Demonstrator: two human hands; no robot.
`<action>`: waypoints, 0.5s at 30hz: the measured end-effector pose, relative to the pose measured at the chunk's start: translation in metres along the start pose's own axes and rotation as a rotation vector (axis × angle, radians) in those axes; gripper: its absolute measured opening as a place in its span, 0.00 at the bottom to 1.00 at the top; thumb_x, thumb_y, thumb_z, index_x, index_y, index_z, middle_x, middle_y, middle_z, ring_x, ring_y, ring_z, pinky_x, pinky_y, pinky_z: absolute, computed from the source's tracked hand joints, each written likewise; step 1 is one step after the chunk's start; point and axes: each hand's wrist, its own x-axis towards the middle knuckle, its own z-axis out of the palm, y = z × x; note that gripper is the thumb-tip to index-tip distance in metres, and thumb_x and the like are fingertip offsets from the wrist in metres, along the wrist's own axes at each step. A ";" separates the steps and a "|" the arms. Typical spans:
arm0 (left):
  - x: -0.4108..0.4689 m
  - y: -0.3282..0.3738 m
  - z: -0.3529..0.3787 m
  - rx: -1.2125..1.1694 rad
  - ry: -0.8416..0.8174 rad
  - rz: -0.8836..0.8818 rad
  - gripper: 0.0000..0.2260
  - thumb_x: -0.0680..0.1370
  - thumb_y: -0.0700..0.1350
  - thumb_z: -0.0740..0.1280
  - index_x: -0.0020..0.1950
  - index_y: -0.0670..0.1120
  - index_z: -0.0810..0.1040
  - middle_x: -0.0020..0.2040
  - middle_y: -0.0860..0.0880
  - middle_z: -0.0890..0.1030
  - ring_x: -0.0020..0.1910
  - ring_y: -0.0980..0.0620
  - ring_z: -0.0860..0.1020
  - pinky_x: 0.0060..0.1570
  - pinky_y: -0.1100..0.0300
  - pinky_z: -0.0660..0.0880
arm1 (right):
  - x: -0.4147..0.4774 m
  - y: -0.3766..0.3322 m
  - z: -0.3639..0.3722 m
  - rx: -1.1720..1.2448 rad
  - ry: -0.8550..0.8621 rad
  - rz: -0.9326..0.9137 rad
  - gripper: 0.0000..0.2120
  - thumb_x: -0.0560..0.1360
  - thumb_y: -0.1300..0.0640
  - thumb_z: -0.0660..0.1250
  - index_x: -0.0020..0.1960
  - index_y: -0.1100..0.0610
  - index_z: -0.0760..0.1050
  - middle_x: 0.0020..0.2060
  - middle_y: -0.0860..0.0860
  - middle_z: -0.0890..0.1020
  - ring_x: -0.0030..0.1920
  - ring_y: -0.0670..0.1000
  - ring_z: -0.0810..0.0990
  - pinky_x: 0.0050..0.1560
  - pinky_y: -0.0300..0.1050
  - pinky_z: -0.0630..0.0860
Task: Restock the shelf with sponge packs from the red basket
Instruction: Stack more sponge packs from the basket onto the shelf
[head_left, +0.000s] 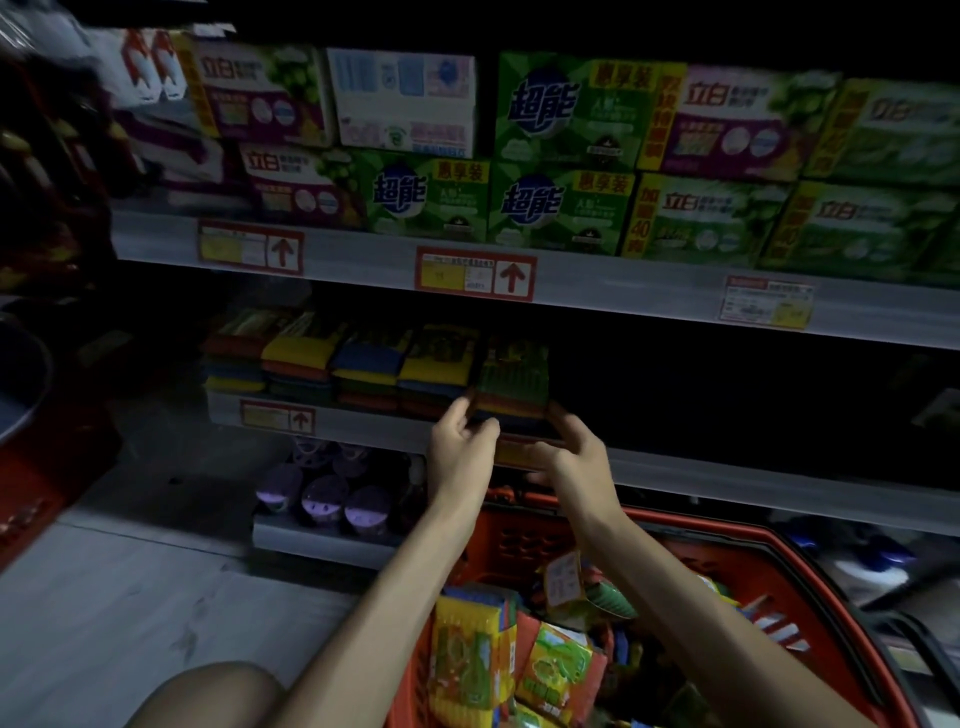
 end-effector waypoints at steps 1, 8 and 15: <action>0.001 -0.001 0.001 0.002 0.001 0.005 0.25 0.83 0.40 0.65 0.81 0.44 0.64 0.73 0.48 0.73 0.62 0.71 0.76 0.47 0.70 0.71 | 0.001 -0.001 0.000 -0.008 -0.005 0.001 0.33 0.78 0.60 0.70 0.80 0.52 0.63 0.73 0.51 0.73 0.63 0.52 0.80 0.47 0.39 0.80; -0.001 0.000 -0.001 0.044 0.063 -0.032 0.21 0.84 0.40 0.65 0.77 0.45 0.69 0.39 0.60 0.69 0.29 0.64 0.69 0.25 0.75 0.66 | 0.005 -0.006 -0.001 -0.047 0.021 -0.029 0.28 0.78 0.60 0.69 0.76 0.53 0.68 0.61 0.49 0.80 0.50 0.45 0.82 0.46 0.45 0.83; 0.001 -0.002 -0.004 0.030 0.067 -0.072 0.09 0.83 0.41 0.65 0.48 0.55 0.73 0.40 0.58 0.71 0.34 0.62 0.68 0.33 0.68 0.65 | 0.004 -0.002 0.000 0.076 0.025 0.042 0.27 0.80 0.63 0.68 0.77 0.54 0.66 0.63 0.49 0.74 0.55 0.50 0.80 0.37 0.32 0.79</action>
